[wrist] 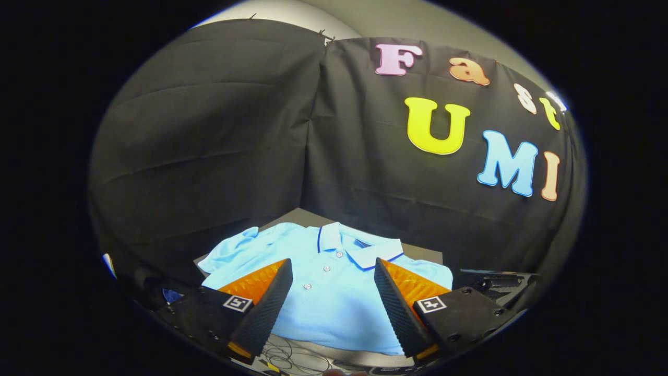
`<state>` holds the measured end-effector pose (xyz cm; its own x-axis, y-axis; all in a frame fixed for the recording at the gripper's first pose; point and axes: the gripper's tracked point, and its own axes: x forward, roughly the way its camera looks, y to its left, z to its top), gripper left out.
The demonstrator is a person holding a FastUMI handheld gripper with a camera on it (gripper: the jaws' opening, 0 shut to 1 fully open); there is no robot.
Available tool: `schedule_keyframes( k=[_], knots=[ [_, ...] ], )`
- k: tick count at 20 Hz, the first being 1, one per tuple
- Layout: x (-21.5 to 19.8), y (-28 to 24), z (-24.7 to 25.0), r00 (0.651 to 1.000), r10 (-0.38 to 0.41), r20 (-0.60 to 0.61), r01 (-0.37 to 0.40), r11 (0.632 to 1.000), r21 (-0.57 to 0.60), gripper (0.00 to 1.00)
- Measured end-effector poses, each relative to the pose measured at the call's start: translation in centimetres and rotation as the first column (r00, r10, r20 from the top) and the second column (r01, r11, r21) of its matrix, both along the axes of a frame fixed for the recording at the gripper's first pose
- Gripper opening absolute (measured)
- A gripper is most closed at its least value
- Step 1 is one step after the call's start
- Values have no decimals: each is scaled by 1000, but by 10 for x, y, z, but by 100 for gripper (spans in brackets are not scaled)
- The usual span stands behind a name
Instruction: Put the clothes into the washing machine and then close the washing machine lid.
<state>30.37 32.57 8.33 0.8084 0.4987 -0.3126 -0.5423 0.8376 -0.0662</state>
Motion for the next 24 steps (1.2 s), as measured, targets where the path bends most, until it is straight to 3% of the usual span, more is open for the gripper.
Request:
schedule_keyframes(
  k=[14, 24],
  knots=[
    [25, 22, -72, 993, -28, -113, 21, 998, -65, 98],
    [25, 23, -80, 987, -17, -162, 18, 1000, 1, 99]
  ],
)
